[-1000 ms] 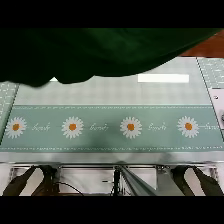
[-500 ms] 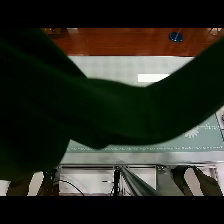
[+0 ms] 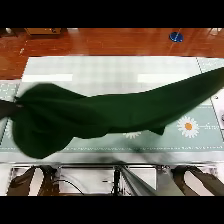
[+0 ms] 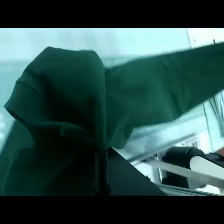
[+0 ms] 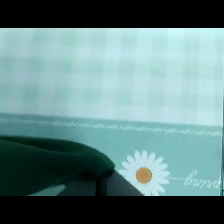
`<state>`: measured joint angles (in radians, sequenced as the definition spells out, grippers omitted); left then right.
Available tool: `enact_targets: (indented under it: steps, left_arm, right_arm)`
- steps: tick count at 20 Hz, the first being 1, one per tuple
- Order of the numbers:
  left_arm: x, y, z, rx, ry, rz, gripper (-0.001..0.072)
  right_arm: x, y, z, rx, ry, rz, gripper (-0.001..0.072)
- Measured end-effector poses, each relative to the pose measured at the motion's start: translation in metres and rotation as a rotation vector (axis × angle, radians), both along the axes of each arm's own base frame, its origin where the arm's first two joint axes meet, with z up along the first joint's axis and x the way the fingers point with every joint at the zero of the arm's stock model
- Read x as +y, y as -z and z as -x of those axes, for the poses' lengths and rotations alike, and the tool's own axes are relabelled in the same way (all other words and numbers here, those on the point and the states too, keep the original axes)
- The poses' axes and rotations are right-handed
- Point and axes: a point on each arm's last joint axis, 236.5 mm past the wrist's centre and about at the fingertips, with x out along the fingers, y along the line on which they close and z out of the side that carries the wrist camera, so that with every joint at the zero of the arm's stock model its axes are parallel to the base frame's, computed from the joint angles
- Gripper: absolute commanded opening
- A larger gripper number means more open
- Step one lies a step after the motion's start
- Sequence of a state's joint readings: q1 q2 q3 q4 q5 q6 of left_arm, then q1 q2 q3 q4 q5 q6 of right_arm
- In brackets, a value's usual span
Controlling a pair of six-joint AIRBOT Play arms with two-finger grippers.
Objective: Fold the shirts.
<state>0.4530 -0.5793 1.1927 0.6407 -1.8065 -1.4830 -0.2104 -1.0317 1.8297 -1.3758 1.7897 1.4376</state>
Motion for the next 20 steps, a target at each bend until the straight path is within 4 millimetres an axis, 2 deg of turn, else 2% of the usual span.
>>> enact_targets:
  steps: [2,4,7,10,12,16,20]
  left_arm:
    - [0.000,0.048,-0.010,0.111,0.005,0.062,0.0022]
    - [0.003,0.087,-0.028,0.161,-0.017,0.100,0.0022]
    - [0.017,0.131,-0.073,0.162,-0.097,0.120,0.0023]
    - [0.040,0.173,-0.115,0.172,-0.179,0.109,0.0023]
    - [0.055,0.206,-0.138,0.188,-0.214,0.082,0.0023]
    - [0.072,0.261,-0.163,0.216,-0.244,0.034,0.0024]
    - [0.075,0.296,-0.177,0.242,-0.265,0.008,0.0024]
  right_arm:
    - [0.002,0.040,-0.040,0.108,-0.027,0.017,0.0017]
    - [0.010,0.080,-0.082,0.173,-0.060,0.027,0.0017]
    - [0.021,0.135,-0.144,0.189,-0.084,0.035,0.0018]
    - [0.029,0.173,-0.194,0.139,-0.086,0.025,0.0018]
    - [0.033,0.187,-0.223,0.083,-0.082,0.014,0.0018]
    - [0.036,0.214,-0.260,0.016,-0.068,-0.006,0.0019]
    - [0.041,0.250,-0.272,0.050,-0.063,-0.034,0.0021]
